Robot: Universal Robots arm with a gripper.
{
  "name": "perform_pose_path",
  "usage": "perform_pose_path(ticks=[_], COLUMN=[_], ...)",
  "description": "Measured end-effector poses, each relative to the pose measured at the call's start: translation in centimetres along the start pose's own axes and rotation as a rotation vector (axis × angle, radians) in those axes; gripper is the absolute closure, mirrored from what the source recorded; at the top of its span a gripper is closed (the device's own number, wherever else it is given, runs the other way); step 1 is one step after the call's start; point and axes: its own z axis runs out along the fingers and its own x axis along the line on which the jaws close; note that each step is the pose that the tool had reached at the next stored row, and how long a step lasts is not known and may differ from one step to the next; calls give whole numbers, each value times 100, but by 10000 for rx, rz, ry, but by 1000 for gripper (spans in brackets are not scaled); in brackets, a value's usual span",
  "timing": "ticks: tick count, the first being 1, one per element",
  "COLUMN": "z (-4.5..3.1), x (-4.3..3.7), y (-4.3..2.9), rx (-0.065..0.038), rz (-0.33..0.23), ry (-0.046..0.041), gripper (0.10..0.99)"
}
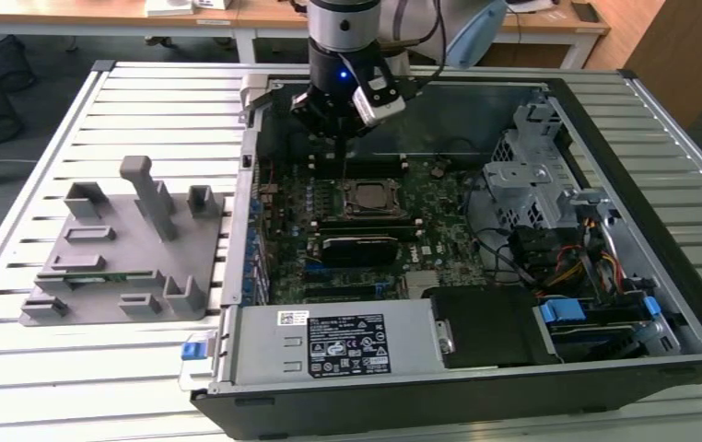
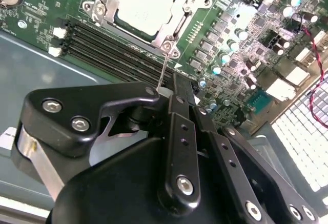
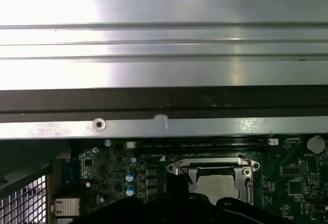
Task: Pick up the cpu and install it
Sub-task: 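Install the first cpu locking lever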
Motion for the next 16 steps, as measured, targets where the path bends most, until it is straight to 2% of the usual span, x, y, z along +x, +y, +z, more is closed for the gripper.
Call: perform_pose_path(ticks=[7, 8, 9, 11, 12, 16], z=[3, 5, 7, 10, 12, 21], x=[-107, -200, -213, -228, -229, -232], y=[4, 3, 1, -10, -13, -16], rx=[0, -83, -191, -503, -558, -549], rz=[0, 1, 4, 9, 8, 8], ry=[0, 2, 5, 16, 18, 7], gripper=[980, 980, 980, 980, 980, 980])
